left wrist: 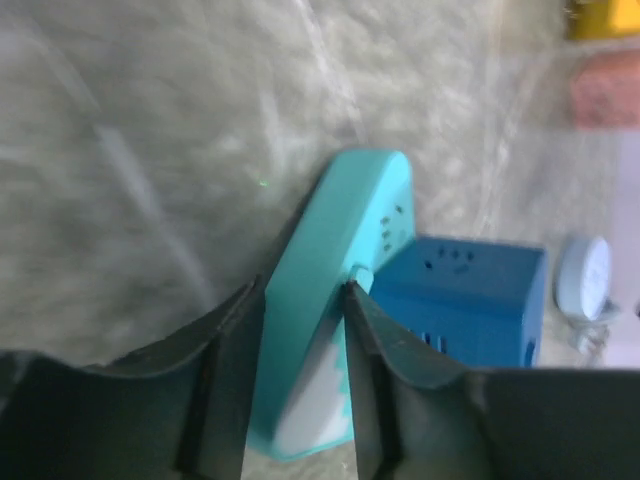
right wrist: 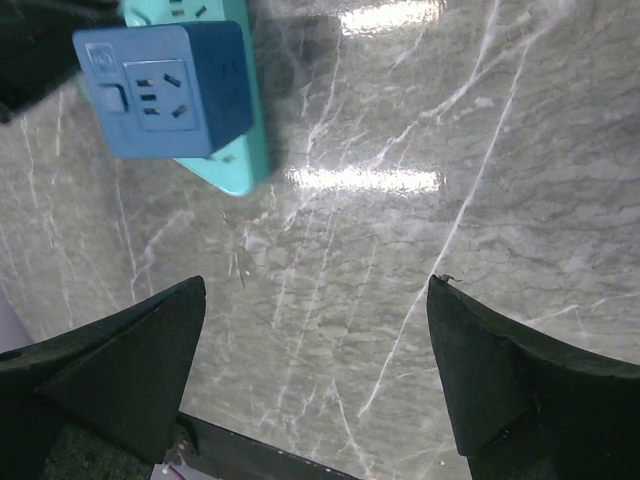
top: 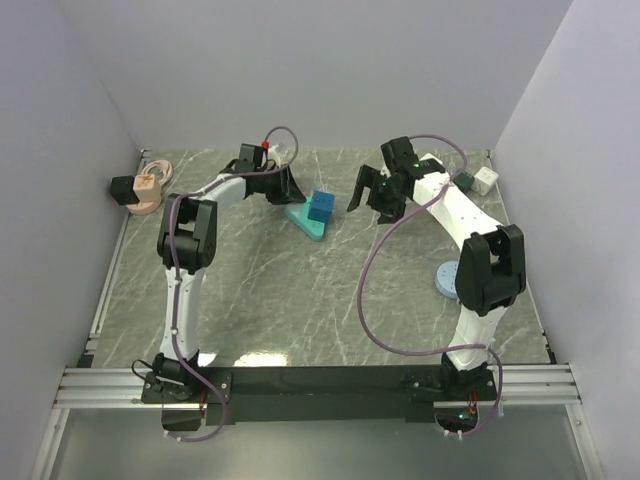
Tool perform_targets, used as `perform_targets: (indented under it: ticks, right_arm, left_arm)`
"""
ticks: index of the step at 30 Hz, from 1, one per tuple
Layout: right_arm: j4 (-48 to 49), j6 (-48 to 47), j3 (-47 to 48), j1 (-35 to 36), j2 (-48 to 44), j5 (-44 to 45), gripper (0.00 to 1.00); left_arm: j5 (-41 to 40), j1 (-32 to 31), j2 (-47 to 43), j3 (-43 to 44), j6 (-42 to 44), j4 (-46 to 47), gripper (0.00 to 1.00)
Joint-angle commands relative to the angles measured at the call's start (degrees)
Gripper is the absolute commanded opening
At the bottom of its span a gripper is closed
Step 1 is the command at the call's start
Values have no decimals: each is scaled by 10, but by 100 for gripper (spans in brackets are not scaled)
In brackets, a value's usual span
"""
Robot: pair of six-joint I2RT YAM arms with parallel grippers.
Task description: Pull the plug off the socket
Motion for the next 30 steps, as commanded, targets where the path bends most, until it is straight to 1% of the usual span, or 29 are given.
perform_targets:
  ticks: [1, 2, 3, 5, 6, 7, 9, 10, 12, 13, 15, 16, 17, 18, 19, 21, 22, 23, 24, 25, 26, 28, 29, 30]
  right_arm:
    - [19, -15, -3, 2, -32, -7, 97]
    - [17, -24, 0, 3, -32, -5, 97]
    - [11, -30, 9, 5, -29, -2, 98]
    - [2, -50, 27, 10, -22, 3, 100]
    - [-1, -59, 33, 13, -14, 3, 100]
    - [-5, -67, 39, 16, -8, 7, 100]
    - [-12, -94, 54, 25, 7, 3, 100]
    - [-16, -105, 61, 27, 14, 0, 100]
    - [-23, -148, 82, 39, 33, -1, 100]
    - [-23, -162, 91, 41, 37, -3, 100]
    - [-24, -171, 112, 42, 55, -35, 100]
    - [-27, -170, 121, 43, 61, -47, 100]
    - [-30, -157, 137, 46, 65, -53, 100]
    - [-41, -148, 147, 53, 72, -33, 100]
    - [-44, -140, 154, 58, 76, -25, 100]
    - [-59, -91, 183, 65, 88, 15, 100]
    - [-61, -72, 191, 75, 94, 22, 100]
    - [-78, -27, 217, 81, 111, 36, 100]
    - [-89, -2, 232, 86, 120, 74, 100]
    - [-100, 24, 246, 93, 129, 91, 100]
    - [-107, 80, 260, 94, 137, 103, 100]
    - [-124, 129, 270, 96, 154, 120, 100]
    - [-140, 170, 286, 98, 162, 133, 100]
    - [-149, 186, 296, 98, 180, 138, 100]
  left_arm:
    - [38, -14, -53, -87, -1, 55, 37]
    - [38, -15, -68, -115, -14, 69, 36]
    - [38, -17, -85, -173, -21, 103, 34]
    - [23, -20, -137, -225, -40, 125, 32]
    - [15, -23, -153, -270, -46, 140, 31]
    - [9, -25, -187, -291, -52, 148, 31]
    - [3, -32, -219, -347, -73, 166, 31]
    - [2, -34, -247, -363, -74, 177, 31]
    - [-7, -35, -268, -396, -88, 181, 31]
    - [-17, -35, -284, -402, -93, 172, 27]
    - [-48, -35, -302, -416, -109, 164, 21]
    - [-57, -35, -324, -423, -117, 163, 21]
    - [-67, -35, -336, -429, -126, 162, 21]
    - [-98, -35, -349, -441, -133, 160, 21]
    - [-118, -34, -372, -443, -139, 155, 18]
    - [-145, -29, -392, -456, -148, 159, 16]
    - [-157, -28, -407, -457, -153, 155, 13]
    - [-165, -22, -411, -456, -161, 153, 11]
    - [-166, -19, -415, -455, -165, 153, 10]
    - [-167, -15, -419, -453, -171, 139, 10]
    - [-165, -14, -420, -451, -172, 137, 10]
    - [-158, -9, -421, -450, -172, 130, 10]
    - [-159, -8, -423, -451, -172, 126, 10]
    - [-161, -7, -424, -454, -173, 123, 10]
